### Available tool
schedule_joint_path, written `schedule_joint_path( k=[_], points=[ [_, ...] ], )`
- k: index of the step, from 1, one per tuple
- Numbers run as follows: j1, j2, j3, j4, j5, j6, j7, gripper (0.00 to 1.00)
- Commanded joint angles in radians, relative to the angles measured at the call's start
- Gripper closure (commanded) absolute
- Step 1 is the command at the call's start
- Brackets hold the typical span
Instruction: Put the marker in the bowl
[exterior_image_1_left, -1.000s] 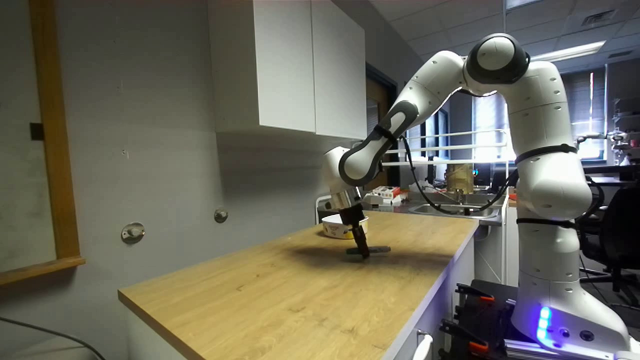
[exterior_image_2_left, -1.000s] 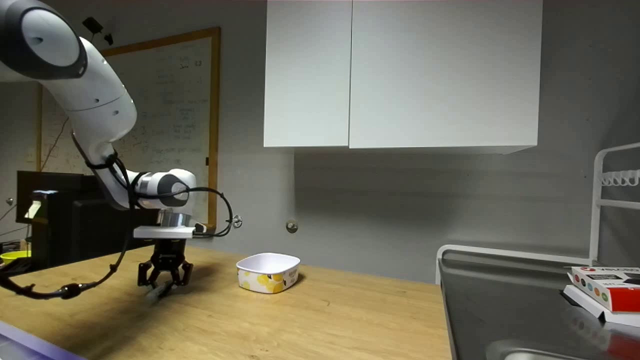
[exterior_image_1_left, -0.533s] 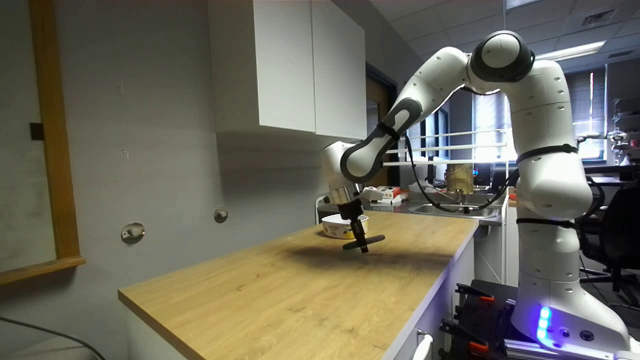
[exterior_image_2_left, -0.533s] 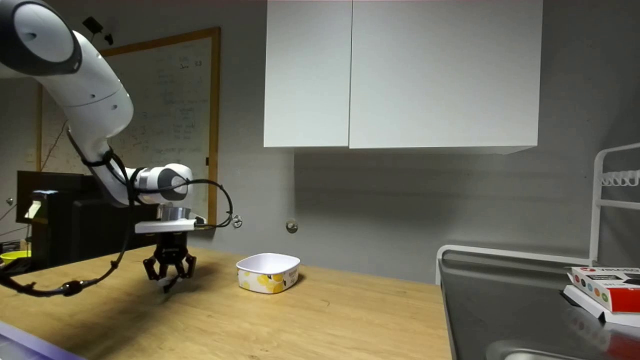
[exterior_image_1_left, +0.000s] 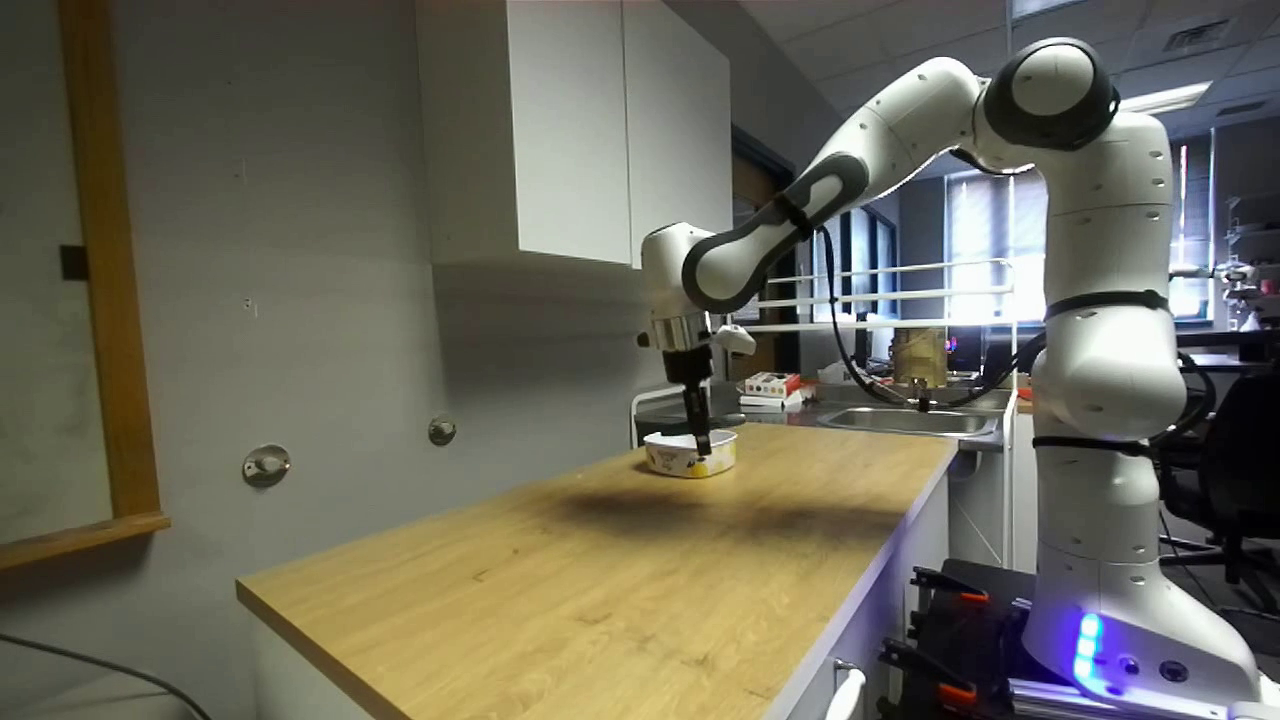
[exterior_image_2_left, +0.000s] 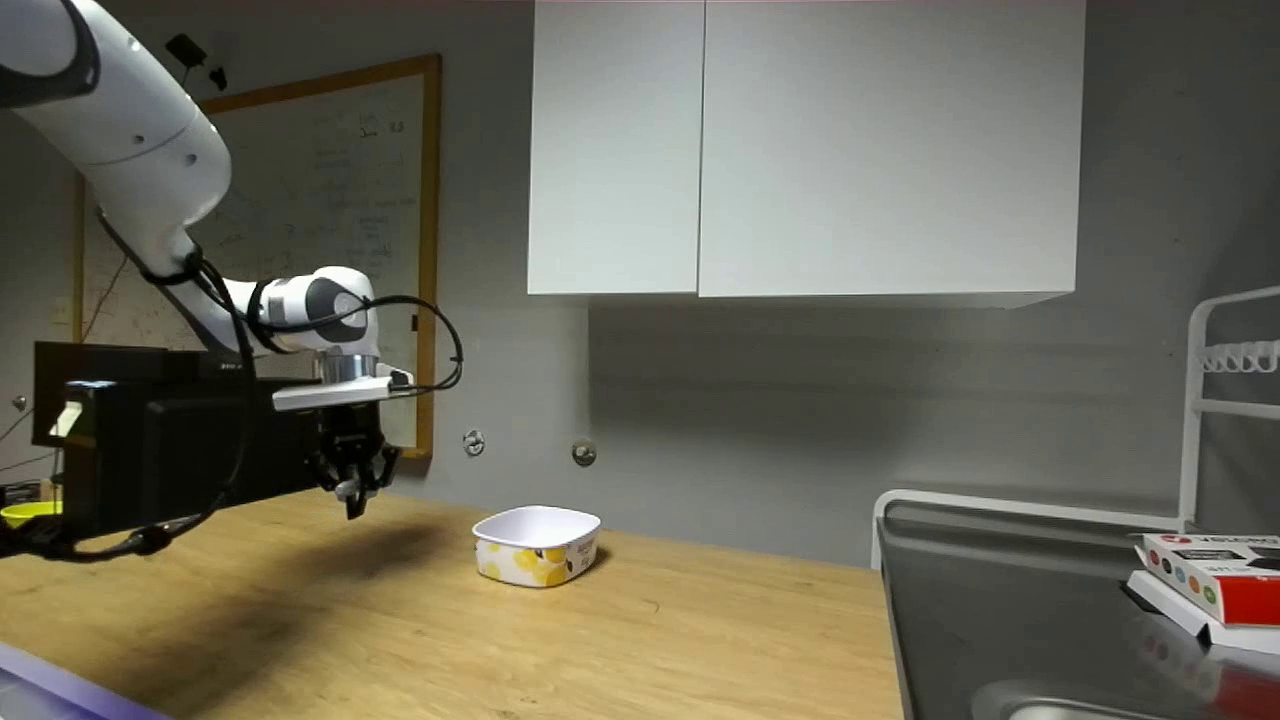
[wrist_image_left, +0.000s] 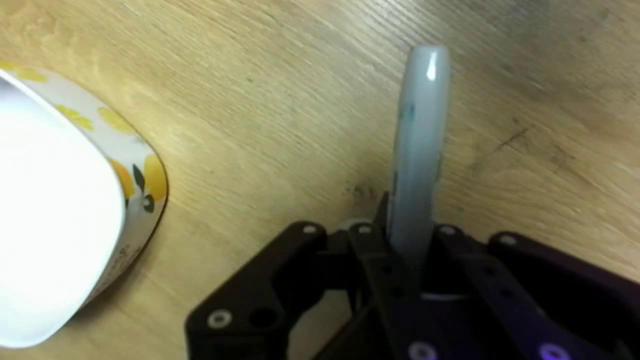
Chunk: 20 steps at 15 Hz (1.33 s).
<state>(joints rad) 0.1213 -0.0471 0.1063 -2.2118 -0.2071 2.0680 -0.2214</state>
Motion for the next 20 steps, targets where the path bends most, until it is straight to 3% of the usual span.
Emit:
schedule_joint_path(
  k=[1,9,15,20],
  points=[
    [-0.016,-0.027,-0.008,0.055,-0.025,-0.03,0.034,0.94],
    [-0.121,0.077,-0.105,0.34,-0.04,-0.124,0.046,0.95],
    [-0.159,0.275,-0.146,0.565,-0.031,-0.161,0.09,0.94],
    [-0.17,0.439,-0.156,0.671,-0.007,-0.187,0.085,0.94]
  ],
)
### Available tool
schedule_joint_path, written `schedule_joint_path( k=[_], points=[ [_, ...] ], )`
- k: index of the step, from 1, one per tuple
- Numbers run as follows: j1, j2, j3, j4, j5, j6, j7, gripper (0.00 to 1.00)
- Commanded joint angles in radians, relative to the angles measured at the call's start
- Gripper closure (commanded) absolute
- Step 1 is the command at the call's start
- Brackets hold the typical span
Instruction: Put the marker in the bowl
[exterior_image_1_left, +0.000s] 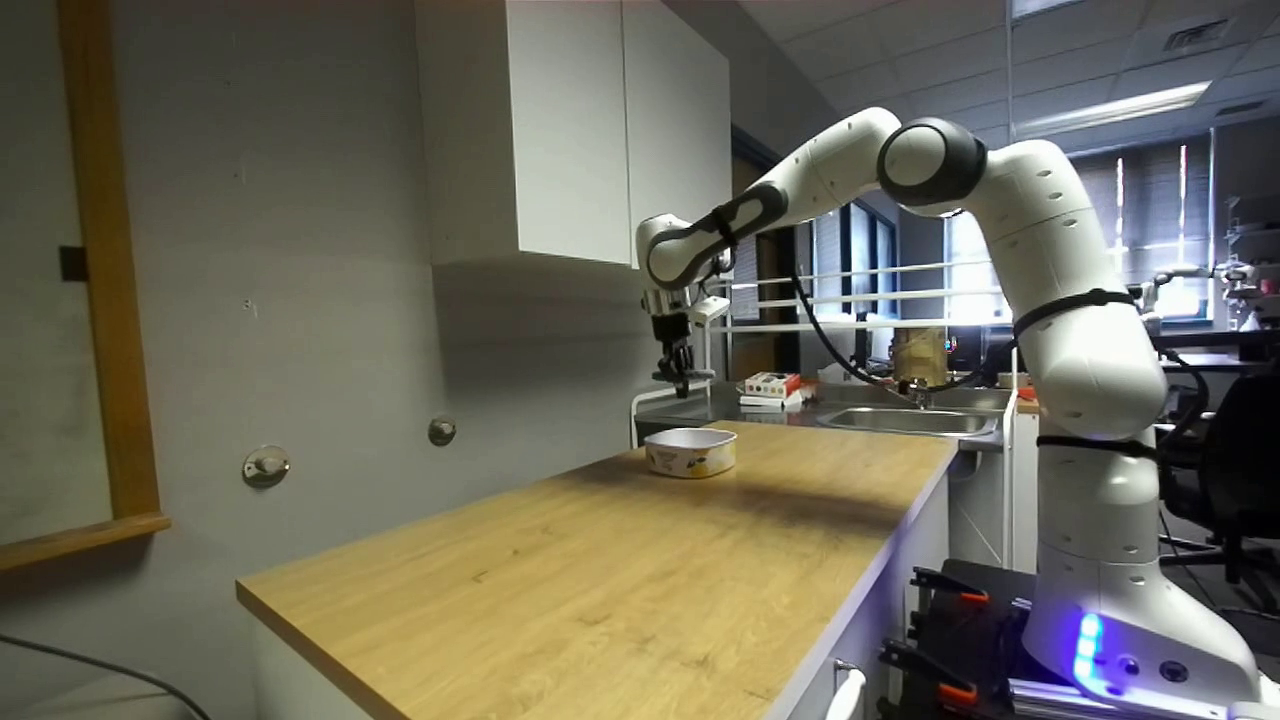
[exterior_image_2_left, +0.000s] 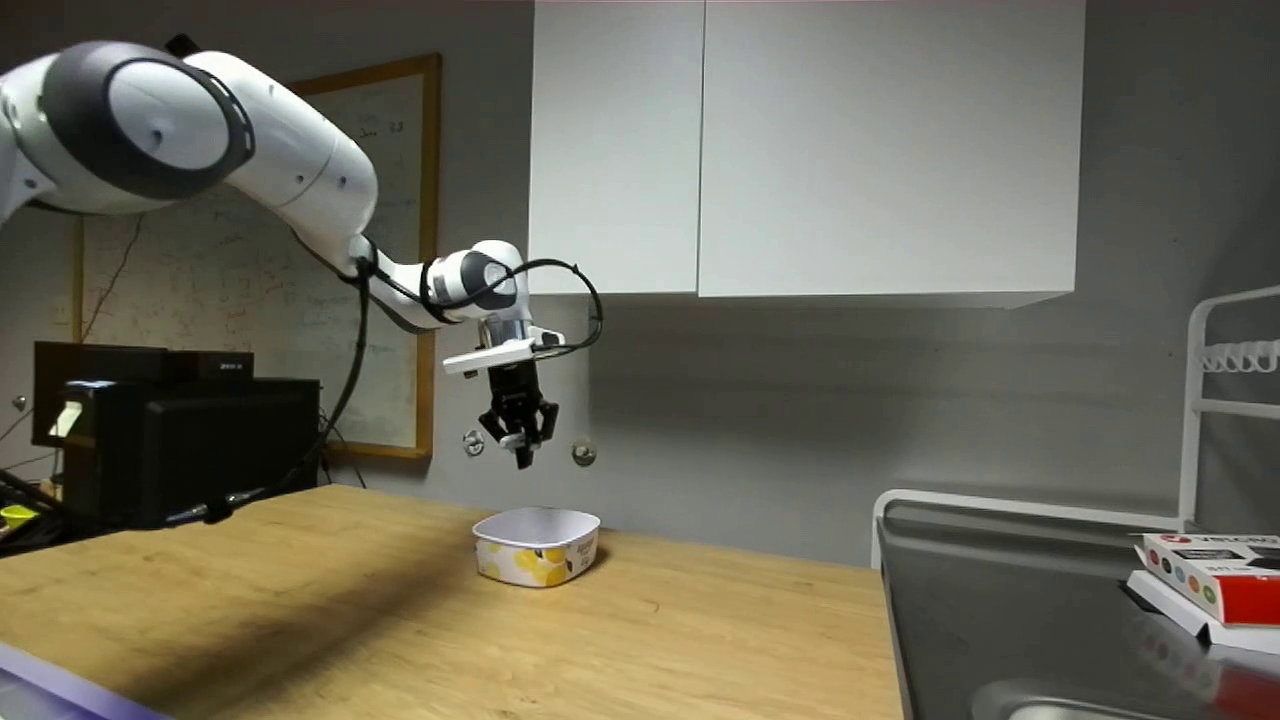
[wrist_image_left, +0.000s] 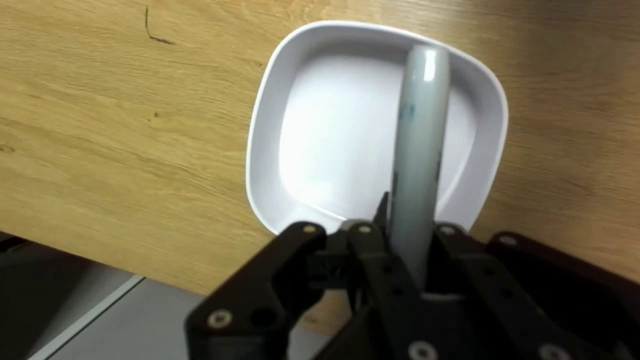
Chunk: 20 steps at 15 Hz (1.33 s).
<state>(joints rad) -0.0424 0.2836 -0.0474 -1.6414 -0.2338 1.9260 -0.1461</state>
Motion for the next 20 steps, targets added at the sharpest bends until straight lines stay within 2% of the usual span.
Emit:
schedule_joint_path(
  k=[1,6,11,12,14,20],
  points=[
    [-0.009,0.13,-0.002,0.112,0.026,-0.053,0.007,0.94],
    [-0.035,0.208,-0.002,0.136,0.064,-0.056,-0.005,0.95],
    [-0.065,0.222,-0.003,0.117,0.108,-0.046,-0.008,0.94],
    [-0.069,0.219,-0.003,0.111,0.115,-0.046,-0.008,0.68],
    [-0.073,0.211,-0.002,0.099,0.125,-0.039,-0.004,0.62],
    [-0.061,0.157,-0.002,0.04,0.126,-0.017,0.011,0.17]
  ],
)
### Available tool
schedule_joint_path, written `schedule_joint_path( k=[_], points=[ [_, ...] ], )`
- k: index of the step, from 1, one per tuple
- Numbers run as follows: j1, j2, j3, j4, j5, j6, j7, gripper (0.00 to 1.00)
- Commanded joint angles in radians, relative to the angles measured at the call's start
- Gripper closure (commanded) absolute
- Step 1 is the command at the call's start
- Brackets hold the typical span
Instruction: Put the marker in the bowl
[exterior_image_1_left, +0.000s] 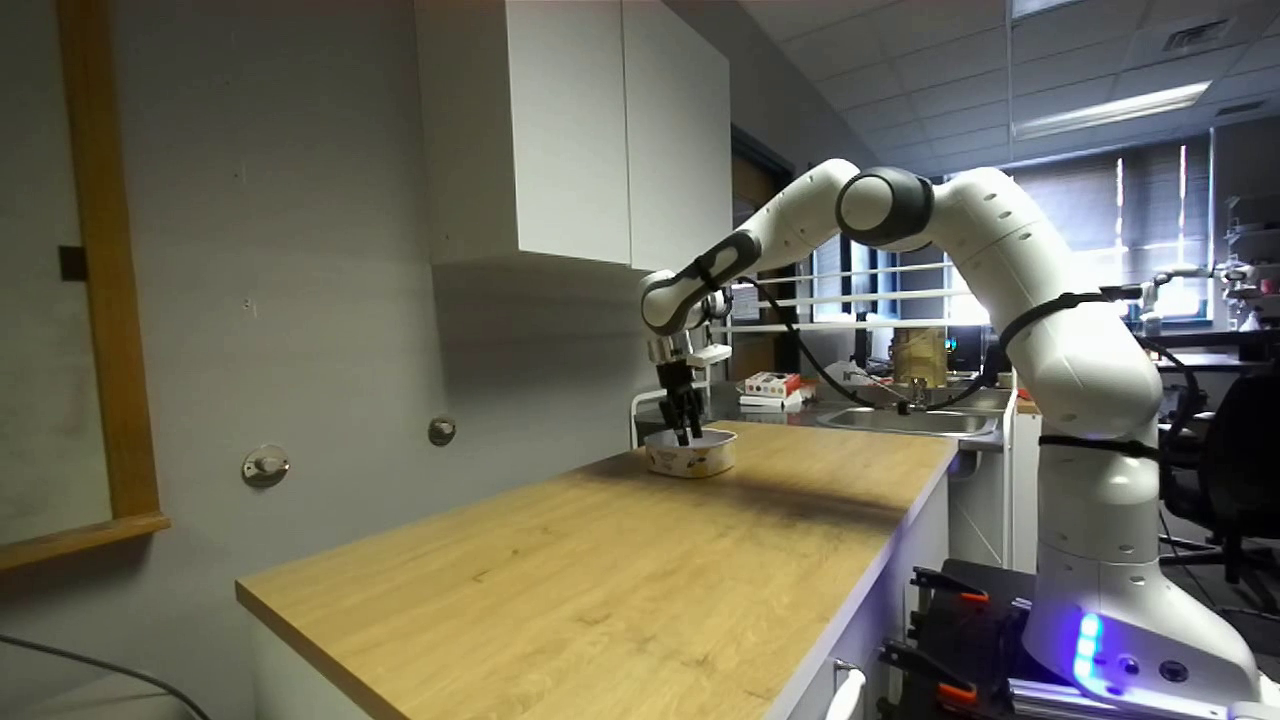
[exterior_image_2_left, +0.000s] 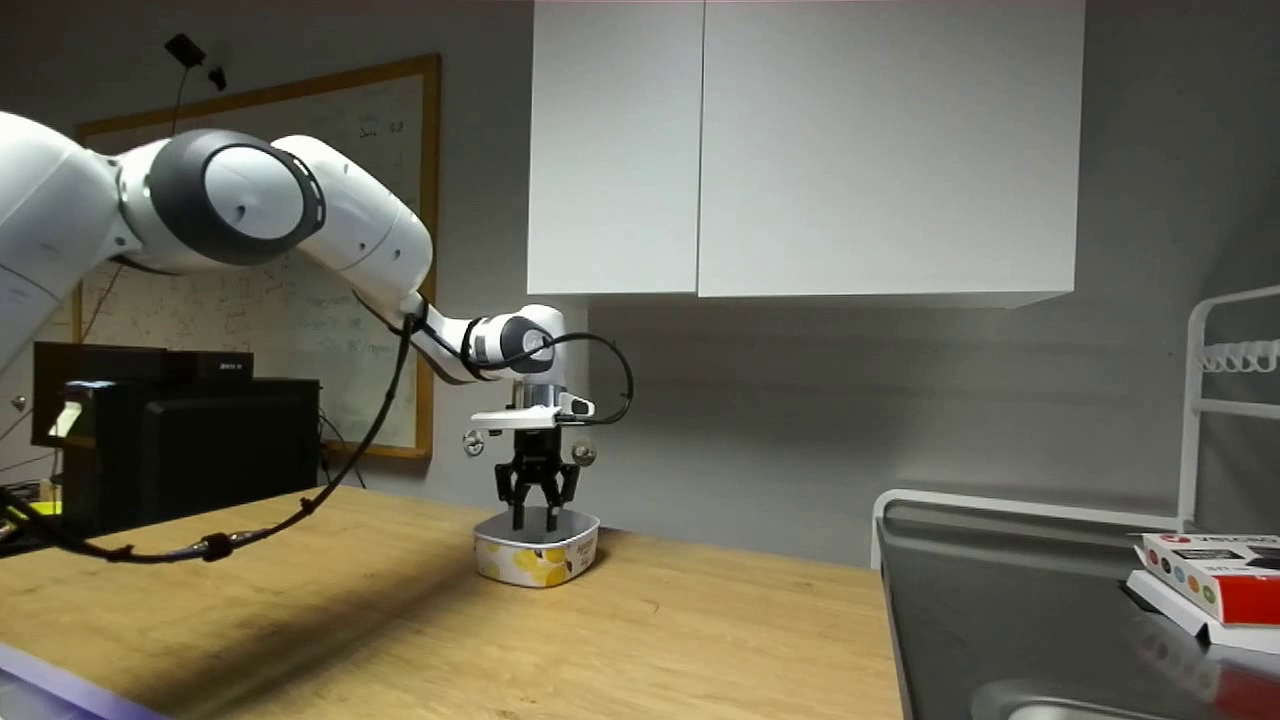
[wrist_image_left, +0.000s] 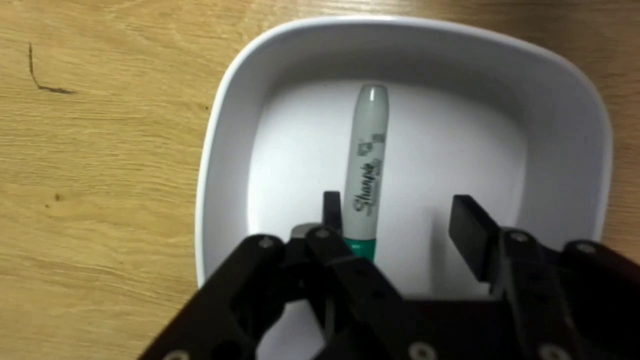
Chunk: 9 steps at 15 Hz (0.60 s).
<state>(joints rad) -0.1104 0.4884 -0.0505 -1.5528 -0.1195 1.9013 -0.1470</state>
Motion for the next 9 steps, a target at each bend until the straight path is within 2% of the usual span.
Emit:
schedule_joint_path(
  k=[1,2,3,9],
  points=[
    [0.01,-0.064,0.001,-0.064,0.01,0.011,0.016,0.08],
    [0.014,-0.089,0.001,-0.086,0.01,0.016,0.021,0.02],
    [0.017,-0.112,0.002,-0.107,0.009,0.021,0.022,0.0],
    [0.04,-0.315,0.011,-0.271,0.012,0.05,0.033,0.0]
  ],
)
